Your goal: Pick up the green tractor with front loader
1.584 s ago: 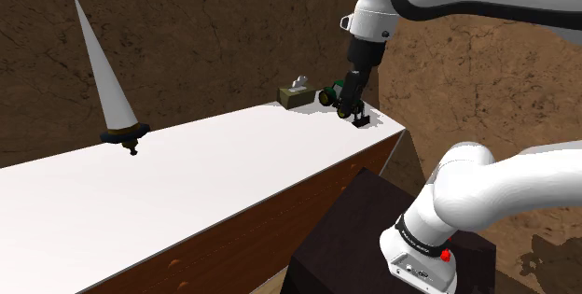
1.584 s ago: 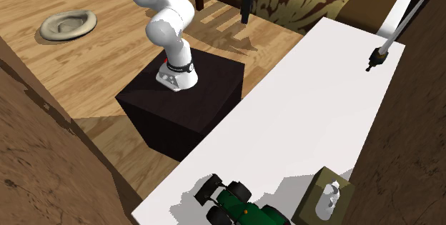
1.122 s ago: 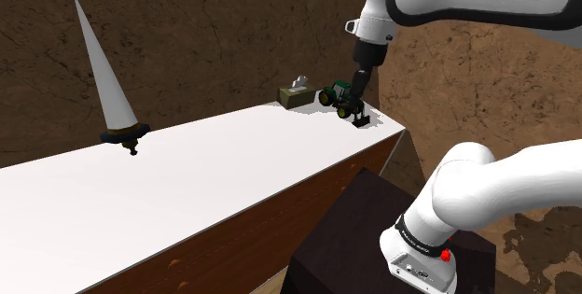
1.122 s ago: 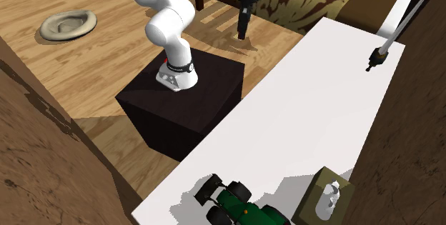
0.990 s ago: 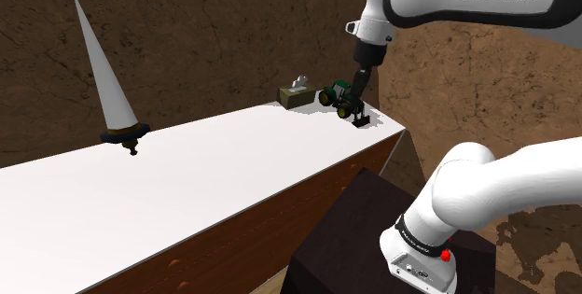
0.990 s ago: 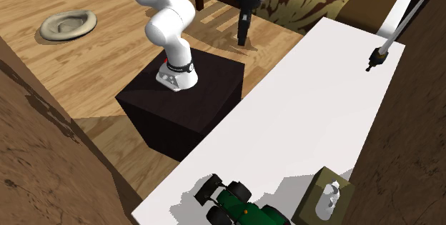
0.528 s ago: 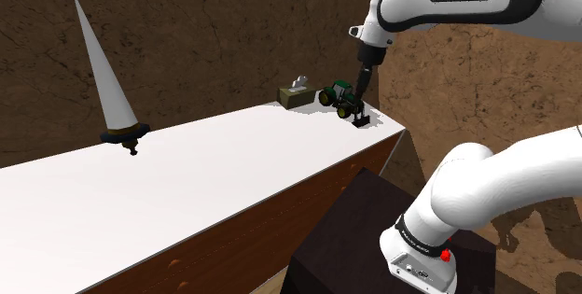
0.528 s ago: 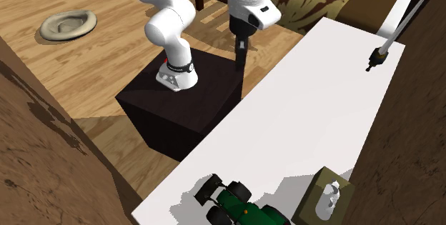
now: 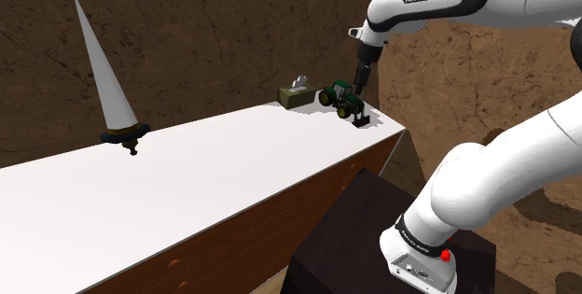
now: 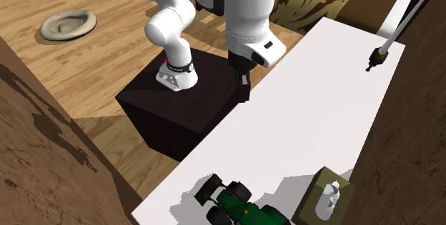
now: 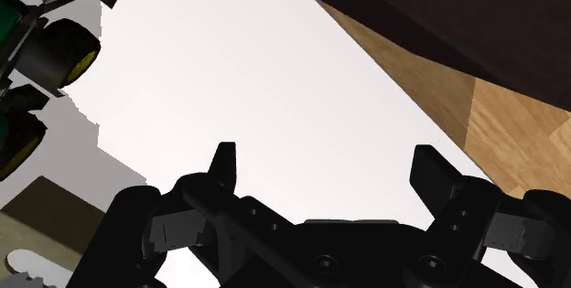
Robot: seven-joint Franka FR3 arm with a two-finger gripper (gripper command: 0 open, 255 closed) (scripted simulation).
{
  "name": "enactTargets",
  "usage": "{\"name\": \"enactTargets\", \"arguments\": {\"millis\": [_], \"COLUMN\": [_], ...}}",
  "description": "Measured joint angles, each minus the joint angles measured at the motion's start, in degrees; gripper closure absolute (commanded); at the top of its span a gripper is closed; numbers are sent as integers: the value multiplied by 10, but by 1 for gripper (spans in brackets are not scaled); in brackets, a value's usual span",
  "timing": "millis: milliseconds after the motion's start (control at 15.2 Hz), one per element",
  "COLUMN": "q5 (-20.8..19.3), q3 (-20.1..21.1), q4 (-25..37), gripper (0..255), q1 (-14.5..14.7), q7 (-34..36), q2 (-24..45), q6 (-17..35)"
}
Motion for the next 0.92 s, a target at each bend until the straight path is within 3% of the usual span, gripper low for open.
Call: {"name": "enactTargets", "arguments": {"millis": [264, 528, 924], "q5": [28, 81, 184], "q3": [-48, -85, -102], "q4": [55, 128, 268], "gripper": [0, 0, 0], "q1": [5, 4, -40], "q7": [-91, -186, -327], "q2": [85, 183, 345], "q6": [29, 43, 31]}}
